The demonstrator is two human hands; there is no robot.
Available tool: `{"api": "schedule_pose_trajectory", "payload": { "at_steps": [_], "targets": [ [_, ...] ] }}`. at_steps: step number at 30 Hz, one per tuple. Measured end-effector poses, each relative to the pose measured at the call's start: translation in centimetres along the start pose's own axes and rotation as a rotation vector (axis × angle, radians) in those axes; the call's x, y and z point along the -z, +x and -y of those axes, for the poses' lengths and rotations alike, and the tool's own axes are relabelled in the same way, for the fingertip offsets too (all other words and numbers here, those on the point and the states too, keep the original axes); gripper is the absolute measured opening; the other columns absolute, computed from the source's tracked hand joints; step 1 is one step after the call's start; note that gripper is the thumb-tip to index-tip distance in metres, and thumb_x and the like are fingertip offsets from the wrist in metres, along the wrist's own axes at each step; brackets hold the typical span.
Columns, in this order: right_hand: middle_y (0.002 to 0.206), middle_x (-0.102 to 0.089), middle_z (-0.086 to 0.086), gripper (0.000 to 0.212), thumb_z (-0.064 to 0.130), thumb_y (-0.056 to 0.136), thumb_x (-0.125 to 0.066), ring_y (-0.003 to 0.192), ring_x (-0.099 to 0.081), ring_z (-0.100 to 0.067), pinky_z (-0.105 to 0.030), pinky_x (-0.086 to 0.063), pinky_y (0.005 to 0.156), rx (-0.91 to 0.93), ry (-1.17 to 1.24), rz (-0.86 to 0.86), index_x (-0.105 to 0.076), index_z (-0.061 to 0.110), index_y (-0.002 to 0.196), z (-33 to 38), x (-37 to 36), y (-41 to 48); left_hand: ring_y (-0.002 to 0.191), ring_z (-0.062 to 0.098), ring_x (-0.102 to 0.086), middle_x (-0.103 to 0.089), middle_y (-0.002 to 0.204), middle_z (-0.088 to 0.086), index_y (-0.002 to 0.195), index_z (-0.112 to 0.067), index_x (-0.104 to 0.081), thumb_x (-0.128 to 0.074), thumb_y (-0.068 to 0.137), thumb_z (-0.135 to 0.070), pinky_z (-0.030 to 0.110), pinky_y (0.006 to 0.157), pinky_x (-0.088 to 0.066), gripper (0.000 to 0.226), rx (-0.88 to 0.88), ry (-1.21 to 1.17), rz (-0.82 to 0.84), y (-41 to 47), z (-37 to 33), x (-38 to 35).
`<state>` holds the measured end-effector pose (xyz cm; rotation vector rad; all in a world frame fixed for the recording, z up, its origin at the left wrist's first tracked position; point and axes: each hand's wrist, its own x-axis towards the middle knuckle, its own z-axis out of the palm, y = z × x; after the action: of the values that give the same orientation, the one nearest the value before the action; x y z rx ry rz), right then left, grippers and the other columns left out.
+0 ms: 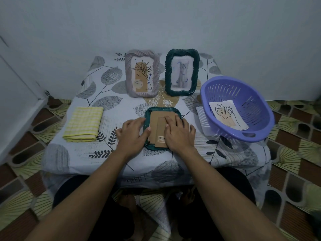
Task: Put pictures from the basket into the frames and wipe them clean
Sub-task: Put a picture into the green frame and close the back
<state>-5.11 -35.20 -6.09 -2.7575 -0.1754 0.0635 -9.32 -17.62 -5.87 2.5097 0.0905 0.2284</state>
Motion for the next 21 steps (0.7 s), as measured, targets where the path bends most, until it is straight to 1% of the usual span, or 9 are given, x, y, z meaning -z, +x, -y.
{"api": "schedule_pose_trajectory", "payload": {
  "at_steps": [3, 6, 12, 14, 16, 18, 19, 20, 21],
  "targets": [
    [0.166, -0.015, 0.002, 0.049, 0.043, 0.105, -0.021, 0.150, -0.014, -0.025, -0.054, -0.009, 0.119, 0.000, -0.005, 0.007, -0.026, 0.040, 0.153, 0.0, 0.0, -0.1, 0.146, 0.026, -0.025, -0.044, 0.152, -0.002, 0.150, -0.026, -0.033, -0.028, 0.089, -0.071, 0.049, 0.113, -0.014, 0.076, -0.027, 0.143, 0.063, 0.1, -0.1, -0.6],
    [0.166, -0.013, 0.003, 0.049, 0.043, 0.105, -0.020, 0.151, -0.012, -0.025, -0.054, -0.008, 0.120, -0.001, -0.006, 0.020, -0.024, 0.041, 0.153, 0.0, 0.0, 0.0, 0.148, 0.027, -0.022, -0.039, 0.156, -0.002, 0.153, -0.025, -0.026, -0.035, 0.089, -0.074, 0.051, 0.119, -0.012, 0.081, -0.043, 0.196, 0.078, 0.0, 0.0, -1.0],
    [0.167, -0.004, 0.005, 0.049, 0.045, 0.106, -0.017, 0.152, -0.005, -0.024, -0.052, -0.002, 0.121, -0.008, 0.011, 0.103, -0.017, 0.042, 0.155, -0.2, 0.4, 0.2, 0.146, 0.025, -0.025, -0.040, 0.155, -0.004, 0.152, -0.026, -0.028, -0.040, 0.088, -0.076, 0.048, 0.117, -0.016, 0.083, -0.039, 0.218, 0.031, 0.1, 0.1, -1.1],
    [0.168, -0.001, 0.006, 0.050, 0.045, 0.106, -0.017, 0.153, -0.002, -0.023, -0.051, 0.001, 0.121, -0.007, 0.051, 0.160, -0.016, 0.043, 0.156, -0.3, 0.8, 0.3, 0.146, 0.025, -0.026, -0.040, 0.155, -0.004, 0.152, -0.026, -0.029, -0.041, 0.088, -0.076, 0.048, 0.116, -0.017, 0.083, -0.041, 0.218, 0.025, 0.1, 0.1, -1.0],
    [0.167, -0.002, 0.006, 0.049, 0.045, 0.107, -0.018, 0.153, -0.002, -0.021, -0.048, 0.002, 0.120, -0.002, 0.135, 0.200, -0.020, 0.043, 0.156, -0.7, 1.5, 0.4, 0.146, 0.025, -0.026, -0.040, 0.155, -0.003, 0.153, -0.026, -0.029, -0.042, 0.088, -0.075, 0.048, 0.116, -0.017, 0.082, -0.044, 0.219, 0.022, 0.1, 0.1, -1.0],
    [0.166, -0.013, 0.006, 0.046, 0.041, 0.108, -0.022, 0.152, -0.011, -0.020, -0.046, -0.003, 0.120, 0.008, 0.258, 0.180, -0.031, 0.040, 0.153, -1.2, 2.4, 0.4, 0.146, 0.025, -0.026, -0.041, 0.155, -0.003, 0.153, -0.026, -0.029, -0.043, 0.088, -0.074, 0.047, 0.115, -0.017, 0.082, -0.045, 0.215, 0.020, 0.1, 0.0, -0.9],
    [0.164, -0.024, 0.004, 0.044, 0.038, 0.108, -0.027, 0.150, -0.020, -0.021, -0.045, -0.010, 0.121, 0.008, 0.326, 0.146, -0.039, 0.036, 0.150, -1.6, 2.9, 0.4, 0.146, 0.025, -0.026, -0.041, 0.154, -0.003, 0.153, -0.026, -0.029, -0.043, 0.088, -0.074, 0.047, 0.115, -0.017, 0.081, -0.045, 0.208, 0.021, 0.0, 0.0, -0.9],
    [0.158, -0.036, 0.002, 0.041, 0.035, 0.107, -0.033, 0.146, -0.031, -0.023, -0.045, -0.020, 0.119, 0.007, 0.390, 0.109, -0.048, 0.033, 0.145, -1.9, 3.5, 0.4, 0.146, 0.026, -0.026, -0.041, 0.154, -0.002, 0.153, -0.026, -0.029, -0.044, 0.088, -0.073, 0.047, 0.115, -0.017, 0.081, -0.045, 0.203, 0.022, 0.0, 0.0, -0.9],
    [0.151, -0.048, 0.000, 0.038, 0.031, 0.105, -0.039, 0.139, -0.041, -0.023, -0.044, -0.030, 0.116, 0.008, 0.433, 0.083, -0.055, 0.029, 0.139, -2.2, 4.0, 0.2, 0.145, 0.026, -0.026, -0.042, 0.154, -0.002, 0.152, -0.026, -0.029, -0.044, 0.088, -0.073, 0.047, 0.115, -0.017, 0.081, -0.046, 0.202, 0.021, 0.0, 0.0, -0.9]
  ]
}}
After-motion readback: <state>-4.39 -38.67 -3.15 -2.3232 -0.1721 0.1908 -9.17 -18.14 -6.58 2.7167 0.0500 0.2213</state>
